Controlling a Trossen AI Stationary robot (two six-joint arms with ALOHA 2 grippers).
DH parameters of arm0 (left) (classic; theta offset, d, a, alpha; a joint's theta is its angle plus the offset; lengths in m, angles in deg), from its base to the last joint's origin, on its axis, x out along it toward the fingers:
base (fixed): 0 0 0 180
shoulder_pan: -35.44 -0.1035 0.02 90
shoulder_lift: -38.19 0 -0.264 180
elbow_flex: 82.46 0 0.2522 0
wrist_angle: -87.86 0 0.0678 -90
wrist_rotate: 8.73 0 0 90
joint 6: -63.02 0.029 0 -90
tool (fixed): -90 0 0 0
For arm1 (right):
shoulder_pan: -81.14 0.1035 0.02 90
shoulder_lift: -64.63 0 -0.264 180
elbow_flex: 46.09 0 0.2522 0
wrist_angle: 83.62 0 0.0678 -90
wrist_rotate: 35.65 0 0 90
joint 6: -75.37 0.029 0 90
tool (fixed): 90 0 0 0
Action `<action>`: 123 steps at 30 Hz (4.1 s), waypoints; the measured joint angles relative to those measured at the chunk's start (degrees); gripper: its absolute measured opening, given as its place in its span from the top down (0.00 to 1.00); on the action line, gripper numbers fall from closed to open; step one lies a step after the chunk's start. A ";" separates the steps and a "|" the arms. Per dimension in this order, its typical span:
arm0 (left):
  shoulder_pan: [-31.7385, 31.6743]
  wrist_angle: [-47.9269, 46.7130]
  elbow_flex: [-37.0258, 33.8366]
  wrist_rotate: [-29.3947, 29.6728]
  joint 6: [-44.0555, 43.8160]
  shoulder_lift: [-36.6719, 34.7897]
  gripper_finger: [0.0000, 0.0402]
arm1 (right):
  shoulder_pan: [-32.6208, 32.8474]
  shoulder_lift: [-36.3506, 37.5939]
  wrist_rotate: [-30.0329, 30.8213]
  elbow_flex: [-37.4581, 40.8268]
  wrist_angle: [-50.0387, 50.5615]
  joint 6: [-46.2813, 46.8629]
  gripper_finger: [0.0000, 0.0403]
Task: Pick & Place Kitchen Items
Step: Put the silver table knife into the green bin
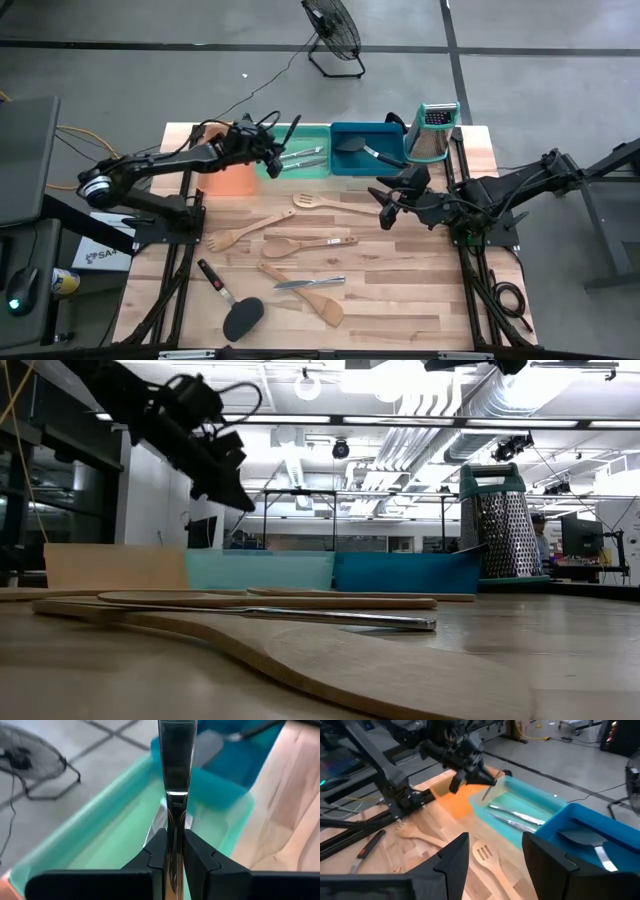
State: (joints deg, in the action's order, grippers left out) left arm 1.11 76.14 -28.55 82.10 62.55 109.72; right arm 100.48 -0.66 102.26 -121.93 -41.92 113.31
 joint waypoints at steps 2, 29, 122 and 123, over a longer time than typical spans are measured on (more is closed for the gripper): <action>-0.67 -2.77 1.96 -0.57 0.03 1.75 0.92 | 0.00 0.00 0.74 0.00 0.02 0.00 0.57; -1.34 -48.43 42.74 3.18 11.83 35.52 0.92 | -2.21 0.00 1.45 0.00 0.09 1.56 0.57; 1.60 -63.71 43.64 -3.05 7.89 18.14 0.70 | -2.25 -0.02 -9.28 0.00 -0.36 -4.02 0.57; 2.31 -63.76 43.64 -3.05 6.79 17.34 0.70 | -2.25 -0.02 -10.04 0.00 -0.66 -4.73 0.57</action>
State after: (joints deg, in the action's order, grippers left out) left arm 3.42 12.38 15.09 79.05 69.34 127.06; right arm 98.22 -0.69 92.21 -121.93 -42.57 108.58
